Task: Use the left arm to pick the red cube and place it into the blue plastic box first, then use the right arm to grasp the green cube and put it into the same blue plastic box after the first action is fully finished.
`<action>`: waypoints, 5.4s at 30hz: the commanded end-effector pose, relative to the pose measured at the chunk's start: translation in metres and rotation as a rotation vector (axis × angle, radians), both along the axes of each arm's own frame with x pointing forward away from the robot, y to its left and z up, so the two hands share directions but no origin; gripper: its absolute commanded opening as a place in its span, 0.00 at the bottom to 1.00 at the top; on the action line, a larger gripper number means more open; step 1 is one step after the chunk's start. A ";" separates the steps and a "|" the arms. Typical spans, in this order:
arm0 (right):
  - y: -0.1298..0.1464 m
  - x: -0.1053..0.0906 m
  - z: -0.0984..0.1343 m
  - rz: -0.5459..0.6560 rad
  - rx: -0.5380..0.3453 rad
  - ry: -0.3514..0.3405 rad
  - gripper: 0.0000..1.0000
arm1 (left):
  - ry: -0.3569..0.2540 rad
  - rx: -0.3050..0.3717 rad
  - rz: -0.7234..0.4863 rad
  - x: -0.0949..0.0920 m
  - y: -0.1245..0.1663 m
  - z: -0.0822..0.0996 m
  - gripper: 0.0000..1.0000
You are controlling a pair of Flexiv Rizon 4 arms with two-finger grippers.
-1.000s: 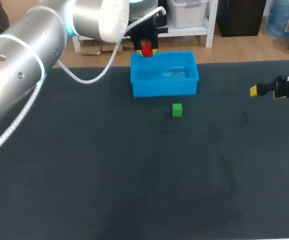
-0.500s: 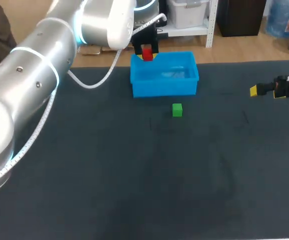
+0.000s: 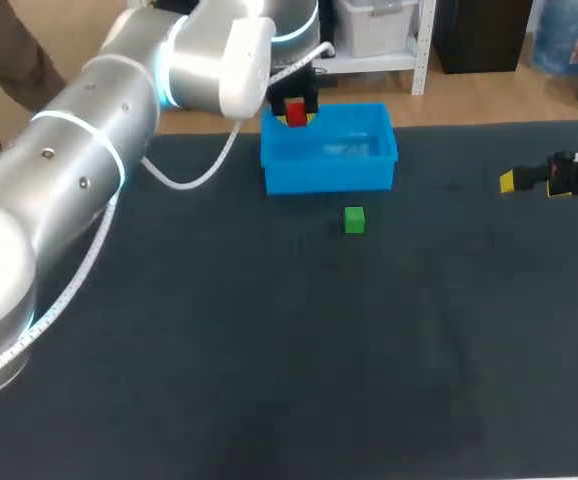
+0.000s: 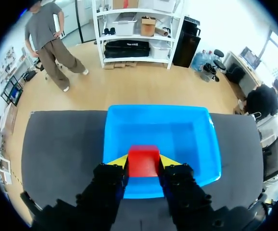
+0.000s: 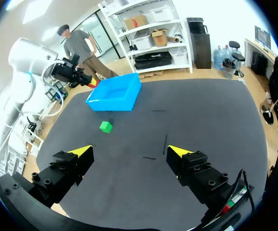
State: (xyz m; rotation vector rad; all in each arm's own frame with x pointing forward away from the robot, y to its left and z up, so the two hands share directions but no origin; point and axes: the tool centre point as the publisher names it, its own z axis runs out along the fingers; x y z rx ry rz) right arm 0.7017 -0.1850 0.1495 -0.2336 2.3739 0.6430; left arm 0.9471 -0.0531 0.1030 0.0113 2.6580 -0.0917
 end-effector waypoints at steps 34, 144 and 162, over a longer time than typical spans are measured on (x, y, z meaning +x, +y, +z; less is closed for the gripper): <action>0.000 -0.001 0.000 0.000 -0.001 0.000 1.00 | 0.114 0.013 -0.031 -0.004 0.005 0.015 1.00; 0.000 -0.001 0.000 0.000 -0.001 0.000 1.00 | -0.016 -0.225 -0.472 -0.193 0.114 0.033 1.00; 0.000 -0.001 0.000 0.000 -0.001 0.000 1.00 | -0.009 -0.226 -0.483 -0.194 0.113 0.032 1.00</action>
